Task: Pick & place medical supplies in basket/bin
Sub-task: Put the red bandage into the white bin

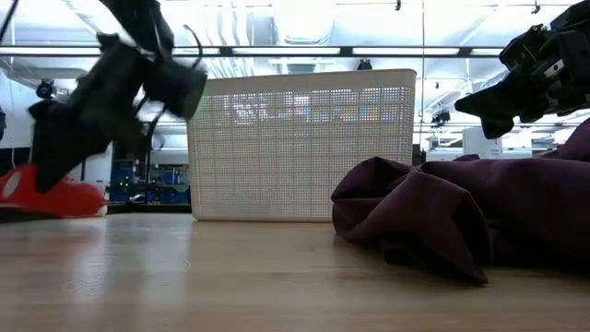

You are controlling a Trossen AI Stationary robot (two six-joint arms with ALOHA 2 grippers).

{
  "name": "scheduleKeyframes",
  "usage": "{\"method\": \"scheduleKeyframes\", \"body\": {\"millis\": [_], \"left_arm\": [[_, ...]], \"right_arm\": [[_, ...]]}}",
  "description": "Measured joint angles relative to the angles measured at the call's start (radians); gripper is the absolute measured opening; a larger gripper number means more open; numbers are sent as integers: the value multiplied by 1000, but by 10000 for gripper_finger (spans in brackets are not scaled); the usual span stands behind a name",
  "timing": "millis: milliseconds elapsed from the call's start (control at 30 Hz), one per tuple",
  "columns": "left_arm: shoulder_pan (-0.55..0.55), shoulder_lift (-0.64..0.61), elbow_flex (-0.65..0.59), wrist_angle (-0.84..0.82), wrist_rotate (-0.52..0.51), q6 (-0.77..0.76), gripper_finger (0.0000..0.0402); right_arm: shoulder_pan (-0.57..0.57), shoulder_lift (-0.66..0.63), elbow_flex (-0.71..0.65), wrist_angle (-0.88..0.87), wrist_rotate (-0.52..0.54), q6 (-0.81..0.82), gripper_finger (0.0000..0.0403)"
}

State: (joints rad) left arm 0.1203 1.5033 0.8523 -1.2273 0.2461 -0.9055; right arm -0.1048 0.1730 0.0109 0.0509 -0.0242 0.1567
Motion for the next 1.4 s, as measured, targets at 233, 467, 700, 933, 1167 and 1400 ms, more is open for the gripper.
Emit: {"method": "scheduleKeyframes", "body": {"millis": [233, 467, 700, 933, 1167, 1400], "left_arm": [[-77, -187, 168, 283, 79, 193, 72], [-150, -248, 341, 711, -95, 236, 72], [-78, -154, 479, 718, -415, 302, 72], [32, -46, 523, 706, -442, 302, 73], [66, -26, 523, 702, -430, 302, 136], [78, -37, 523, 703, -429, 323, 268]], "right_arm": [[0, 1, 0, -4, 0, -3, 9], [0, 0, 0, -20, 0, -1, 9], [0, 0, 0, -21, 0, 10, 9], [0, 0, 0, -24, 0, 57, 9], [0, 0, 0, -26, 0, 60, 9], [0, 0, 0, -26, 0, 50, 9]]}}
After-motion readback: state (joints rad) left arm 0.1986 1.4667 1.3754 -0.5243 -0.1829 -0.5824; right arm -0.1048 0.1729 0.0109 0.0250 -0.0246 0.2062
